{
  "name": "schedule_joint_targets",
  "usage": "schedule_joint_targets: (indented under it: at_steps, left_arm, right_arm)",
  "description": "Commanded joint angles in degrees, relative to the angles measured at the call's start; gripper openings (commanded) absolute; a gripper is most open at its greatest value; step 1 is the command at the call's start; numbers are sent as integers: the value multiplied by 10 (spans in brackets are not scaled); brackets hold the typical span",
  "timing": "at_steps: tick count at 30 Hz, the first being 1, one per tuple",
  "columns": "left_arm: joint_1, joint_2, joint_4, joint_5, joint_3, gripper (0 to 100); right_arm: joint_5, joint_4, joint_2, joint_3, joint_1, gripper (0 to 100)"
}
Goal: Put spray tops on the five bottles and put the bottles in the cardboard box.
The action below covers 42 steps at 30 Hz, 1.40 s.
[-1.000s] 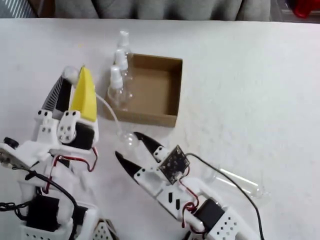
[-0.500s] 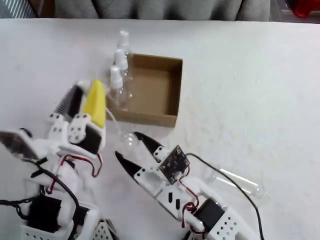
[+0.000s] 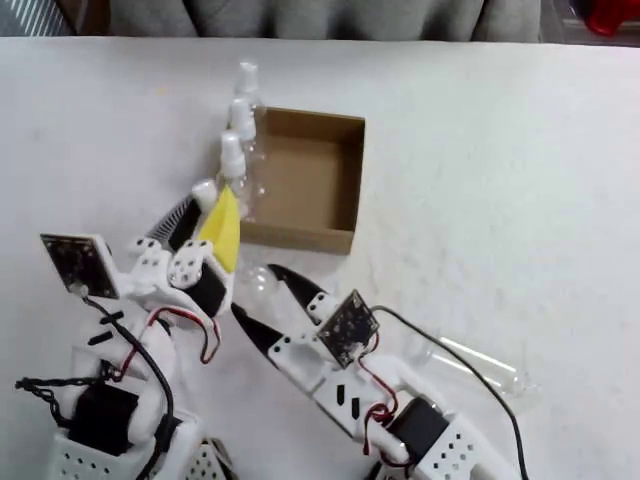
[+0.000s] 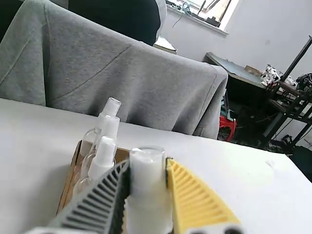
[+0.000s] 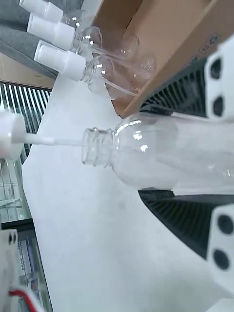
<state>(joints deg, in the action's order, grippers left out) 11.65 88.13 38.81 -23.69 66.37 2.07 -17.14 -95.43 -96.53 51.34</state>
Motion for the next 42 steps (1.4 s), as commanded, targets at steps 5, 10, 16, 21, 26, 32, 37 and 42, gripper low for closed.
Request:
schedule_joint_targets:
  at_steps: [5,10,16,21,26,32,37,42]
  left_arm:
    - [9,3,11,-4,10,23]
    - [41,28,63,-4,10,23]
    - [65,121,69,-3,58,23]
    - [65,174,70,1,104,24]
    - [65,168,72,1,108,24]
    - [64,168,75,1,108,151]
    - [65,168,101,1,105,312]
    - [60,168,103,1,104,329]
  right_arm:
    - [7,0,-7,-6,2,16]
    - [7,0,-7,-6,2,16]
    - [7,0,-7,-6,2,16]
    - [7,0,-7,-6,2,16]
    - [7,0,-7,-6,2,16]
    - [7,0,-7,-6,0,16]
    - [7,0,-7,-6,0,16]
    - [7,0,-7,-6,0,16]
